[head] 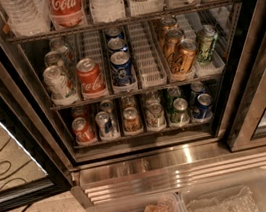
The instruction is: Pick blue plastic bottle from top shelf of fridge
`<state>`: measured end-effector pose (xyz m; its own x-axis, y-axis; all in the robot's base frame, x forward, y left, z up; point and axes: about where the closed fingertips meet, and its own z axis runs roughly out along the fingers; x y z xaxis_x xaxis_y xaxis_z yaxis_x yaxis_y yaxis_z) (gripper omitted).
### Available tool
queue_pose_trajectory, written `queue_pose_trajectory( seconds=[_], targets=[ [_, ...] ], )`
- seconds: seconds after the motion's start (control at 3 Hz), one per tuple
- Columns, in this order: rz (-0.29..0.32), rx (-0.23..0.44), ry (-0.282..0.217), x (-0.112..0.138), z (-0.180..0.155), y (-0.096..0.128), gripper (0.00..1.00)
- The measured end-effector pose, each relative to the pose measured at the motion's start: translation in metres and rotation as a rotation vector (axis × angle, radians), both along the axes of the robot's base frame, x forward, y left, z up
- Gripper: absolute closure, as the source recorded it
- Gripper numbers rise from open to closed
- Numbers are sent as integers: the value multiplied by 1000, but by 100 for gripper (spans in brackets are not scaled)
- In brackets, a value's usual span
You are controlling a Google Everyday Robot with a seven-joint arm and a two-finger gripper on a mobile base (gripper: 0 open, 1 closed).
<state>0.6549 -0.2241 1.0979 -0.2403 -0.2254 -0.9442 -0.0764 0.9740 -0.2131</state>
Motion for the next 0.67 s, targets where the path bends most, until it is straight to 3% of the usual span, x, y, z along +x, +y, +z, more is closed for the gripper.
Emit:
queue_pose_trajectory(
  seconds=[0.33,0.67],
  targets=[
    [0,0,0,0,0,0,33],
    [0,0,0,0,0,0,32]
  ],
)
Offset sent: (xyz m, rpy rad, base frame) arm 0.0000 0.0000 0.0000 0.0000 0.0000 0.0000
